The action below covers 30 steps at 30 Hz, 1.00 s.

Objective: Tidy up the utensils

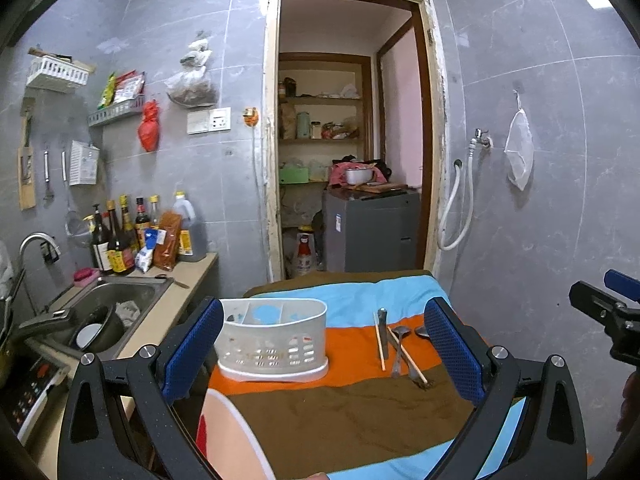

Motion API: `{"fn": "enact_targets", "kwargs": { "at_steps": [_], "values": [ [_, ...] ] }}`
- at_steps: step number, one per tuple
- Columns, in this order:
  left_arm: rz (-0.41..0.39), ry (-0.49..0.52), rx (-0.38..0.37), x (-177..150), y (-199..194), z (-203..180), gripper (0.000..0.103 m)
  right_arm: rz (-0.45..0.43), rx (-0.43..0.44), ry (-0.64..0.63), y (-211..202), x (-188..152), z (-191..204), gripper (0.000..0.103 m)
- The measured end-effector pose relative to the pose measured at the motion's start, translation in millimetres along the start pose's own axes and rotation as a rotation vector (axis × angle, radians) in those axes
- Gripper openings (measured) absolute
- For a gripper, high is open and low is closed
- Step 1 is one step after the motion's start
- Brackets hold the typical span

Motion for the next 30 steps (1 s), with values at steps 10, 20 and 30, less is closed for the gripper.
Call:
{"fn": "enact_targets", "kwargs": {
  "at_steps": [10, 20, 30],
  "values": [
    [0.055, 0.018, -0.065, 3.3, 67.9, -31.8, 0.098, 0.049, -0.048, -0.023, 45.9, 8.8, -35.1, 0.103],
    [0.146, 0.057, -0.076, -15.8, 180.1, -77.4, 0.098, 0.149, 0.009, -0.046, 140.2, -7.7, -80.5, 0.103],
    [0.327, 0.062, -0.040, -76.4, 278.0, -89.6, 0.065, 0.345, 0.128, -0.036, 233.6, -63.1, -94.6, 0.069]
  ]
}}
Point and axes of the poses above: each gripper's, at about its wrist camera, not at the fingertips, and y roughly the way its jaws point, z to its left, x to its top, the point moved 9 cm from there along y, roughly the way its jaws point, and after that the axes turned 2 degrees about z, right-handed, at the moved point
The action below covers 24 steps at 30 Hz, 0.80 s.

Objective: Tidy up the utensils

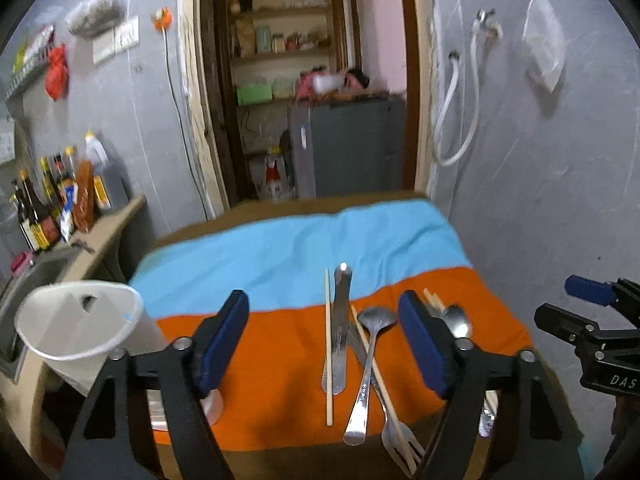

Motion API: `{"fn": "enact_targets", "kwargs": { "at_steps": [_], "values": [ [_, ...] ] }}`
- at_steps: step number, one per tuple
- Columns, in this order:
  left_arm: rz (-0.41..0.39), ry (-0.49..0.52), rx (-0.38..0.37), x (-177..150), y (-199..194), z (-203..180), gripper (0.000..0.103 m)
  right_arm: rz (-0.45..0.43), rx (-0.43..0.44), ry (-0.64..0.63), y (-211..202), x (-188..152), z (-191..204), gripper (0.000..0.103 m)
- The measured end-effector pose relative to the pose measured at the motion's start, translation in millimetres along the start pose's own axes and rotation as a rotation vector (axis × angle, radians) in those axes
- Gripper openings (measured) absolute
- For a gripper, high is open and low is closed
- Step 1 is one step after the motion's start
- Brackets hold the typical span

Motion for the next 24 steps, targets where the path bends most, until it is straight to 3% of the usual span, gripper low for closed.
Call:
{"fn": "enact_targets", "kwargs": {
  "at_steps": [5, 9, 18, 24],
  "values": [
    [0.106, -0.039, 0.004, -21.7, 40.8, 9.2, 0.047, 0.081, 0.068, 0.011, 34.6, -9.8, 4.5, 0.052],
    [0.199, -0.061, 0.010, -38.6, 66.9, 18.4, 0.033, 0.123, 0.096, 0.004, 55.5, -14.2, 9.4, 0.047],
    [0.330, -0.115, -0.056, -67.4, 85.8, 23.4, 0.025, 0.195, 0.136, -0.002, 85.5, -18.0, 12.9, 0.034],
    [0.349, -0.149, -0.081, -65.6, 85.2, 24.7, 0.023, 0.226, 0.166, 0.003, 97.4, -18.0, 16.2, 0.029]
  ]
}}
Point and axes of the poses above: each gripper's, at about its wrist camera, not at the fingertips, and y roughly the way its jaws point, z to its left, x to its top, the point moved 9 cm from there along y, roughly the way its jaws point, and after that the axes turned 2 degrees about z, right-handed, at the moved point
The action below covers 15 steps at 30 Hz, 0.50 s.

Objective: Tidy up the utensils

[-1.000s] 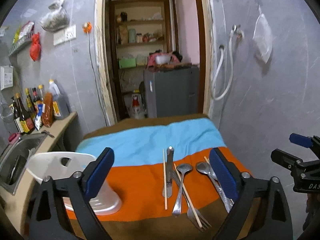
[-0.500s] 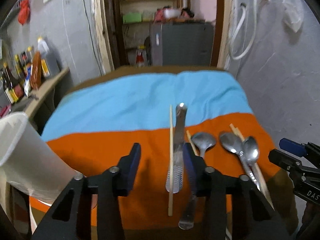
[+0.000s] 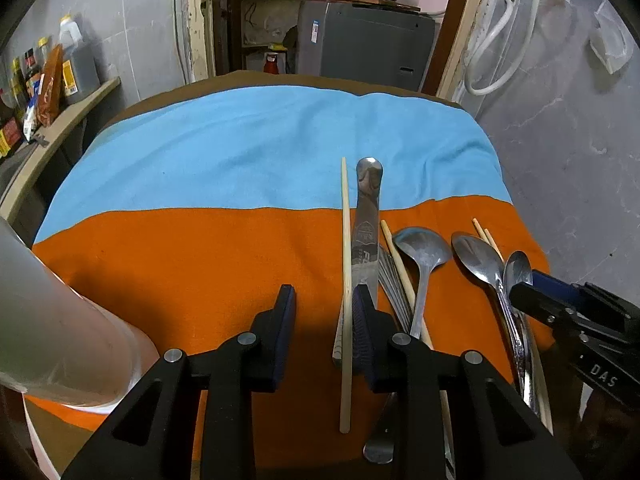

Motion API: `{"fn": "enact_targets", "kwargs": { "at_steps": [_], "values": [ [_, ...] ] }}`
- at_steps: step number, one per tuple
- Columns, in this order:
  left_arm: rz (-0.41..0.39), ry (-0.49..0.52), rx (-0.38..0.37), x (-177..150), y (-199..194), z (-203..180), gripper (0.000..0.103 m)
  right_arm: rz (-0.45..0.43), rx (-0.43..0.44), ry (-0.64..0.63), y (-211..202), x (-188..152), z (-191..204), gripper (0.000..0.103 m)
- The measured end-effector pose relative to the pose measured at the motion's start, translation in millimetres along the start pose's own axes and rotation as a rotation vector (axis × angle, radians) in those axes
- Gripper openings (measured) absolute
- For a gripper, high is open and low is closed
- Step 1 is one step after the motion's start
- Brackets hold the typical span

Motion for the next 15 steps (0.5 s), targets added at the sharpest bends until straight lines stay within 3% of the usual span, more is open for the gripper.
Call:
{"fn": "enact_targets", "kwargs": {
  "at_steps": [3, 5, 15],
  "values": [
    [0.004, -0.020, -0.029, -0.7, -2.7, 1.2, 0.006, 0.006, 0.018, -0.002, 2.1, -0.5, 3.4, 0.017],
    [0.012, -0.023, -0.041, -1.2, -3.4, 0.7, 0.003, -0.002, 0.019, 0.001, 0.9, -0.6, 3.6, 0.010],
    [0.089, -0.047, -0.083, -6.2, -5.4, -2.0, 0.002, -0.004, 0.064, 0.021, -1.8, -0.9, 10.6, 0.004]
  ]
}}
Point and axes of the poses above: each gripper's, at about its wrist camera, not at the fingertips, and y roughly the way its jaws point, z to its left, x to its top, the point moved 9 cm from there along y, roughly the way its jaws point, and after that the axes turned 2 degrees about z, right-handed, at the moved point
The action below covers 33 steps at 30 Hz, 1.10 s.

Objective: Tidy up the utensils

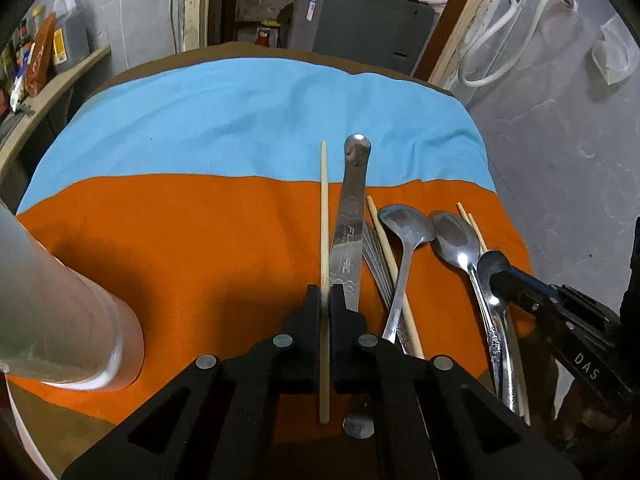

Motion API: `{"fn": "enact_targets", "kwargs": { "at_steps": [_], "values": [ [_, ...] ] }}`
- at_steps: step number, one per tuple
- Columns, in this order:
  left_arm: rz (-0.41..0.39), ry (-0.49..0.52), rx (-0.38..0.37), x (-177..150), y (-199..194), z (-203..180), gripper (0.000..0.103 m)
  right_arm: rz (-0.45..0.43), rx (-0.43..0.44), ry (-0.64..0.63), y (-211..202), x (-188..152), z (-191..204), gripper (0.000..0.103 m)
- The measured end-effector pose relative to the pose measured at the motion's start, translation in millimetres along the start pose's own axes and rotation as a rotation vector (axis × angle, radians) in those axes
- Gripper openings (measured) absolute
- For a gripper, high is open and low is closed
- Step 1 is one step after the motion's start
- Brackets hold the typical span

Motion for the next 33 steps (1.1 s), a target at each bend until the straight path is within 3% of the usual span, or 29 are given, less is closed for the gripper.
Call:
{"fn": "enact_targets", "kwargs": {
  "at_steps": [13, 23, 25, 30, 33],
  "values": [
    [0.028, -0.048, 0.020, -52.7, -40.7, 6.4, 0.002, 0.021, 0.010, -0.050, -10.3, -12.9, 26.0, 0.003],
    [0.101, -0.013, 0.021, -39.8, -25.8, 7.4, 0.006, 0.092, 0.041, -0.060, 0.5, -15.1, 30.5, 0.007],
    [0.126, 0.002, 0.025, -34.2, -20.9, 6.2, 0.008, 0.109, 0.044, -0.057, 3.6, -14.9, 30.7, 0.007],
    [0.158, 0.039, 0.004, -22.8, -9.3, -0.4, 0.028, 0.141, 0.051, -0.043, 8.1, -14.2, 29.6, 0.007],
    [0.181, 0.064, 0.015, -17.9, -2.6, -2.1, 0.029, 0.169, 0.052, -0.032, 9.7, -13.9, 27.8, 0.007]
  ]
}}
Point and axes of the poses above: each gripper's, at about its wrist camera, not at the fingertips, and y roughly the way its jaws point, z to its left, x to its top, the point moved 9 cm from there along y, roughly the way its jaws point, and after that the axes turned 2 degrees about z, right-handed, at the moved point
